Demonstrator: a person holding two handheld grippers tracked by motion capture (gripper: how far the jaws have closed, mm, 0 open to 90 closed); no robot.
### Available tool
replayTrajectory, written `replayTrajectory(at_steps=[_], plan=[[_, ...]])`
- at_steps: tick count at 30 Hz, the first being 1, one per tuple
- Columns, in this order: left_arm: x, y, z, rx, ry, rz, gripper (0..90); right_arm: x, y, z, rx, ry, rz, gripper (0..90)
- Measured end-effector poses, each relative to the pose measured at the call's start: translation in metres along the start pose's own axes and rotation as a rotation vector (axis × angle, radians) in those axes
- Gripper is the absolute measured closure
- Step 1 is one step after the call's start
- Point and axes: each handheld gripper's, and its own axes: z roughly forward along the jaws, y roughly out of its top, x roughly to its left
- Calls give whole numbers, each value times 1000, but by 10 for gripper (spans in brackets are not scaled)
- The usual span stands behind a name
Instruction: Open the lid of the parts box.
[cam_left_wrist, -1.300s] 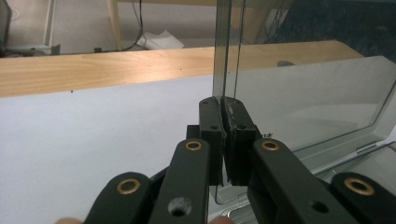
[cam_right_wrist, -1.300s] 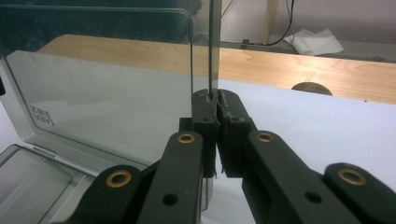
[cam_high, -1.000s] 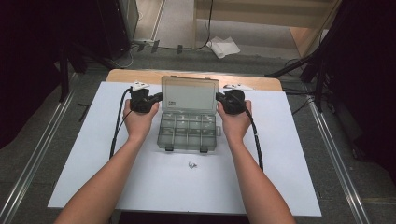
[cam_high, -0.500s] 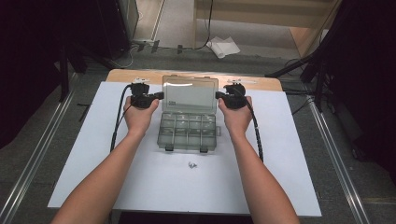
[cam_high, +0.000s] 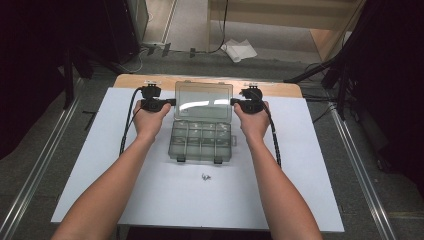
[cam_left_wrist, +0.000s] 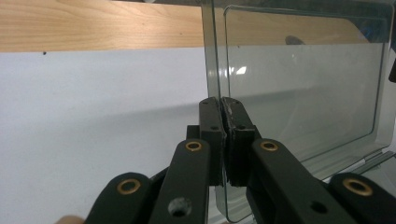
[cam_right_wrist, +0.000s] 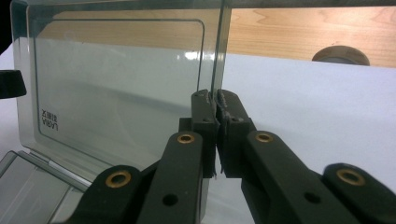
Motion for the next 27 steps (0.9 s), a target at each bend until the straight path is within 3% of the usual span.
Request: replayTrajectory(at_steps=[13,27], plan=[[4,0,10,24,12,-35,874,-9,1,13,34,23,29,880],[4,-3,15,34,29,-36,872,-13,-3,22,41,22,31,880]])
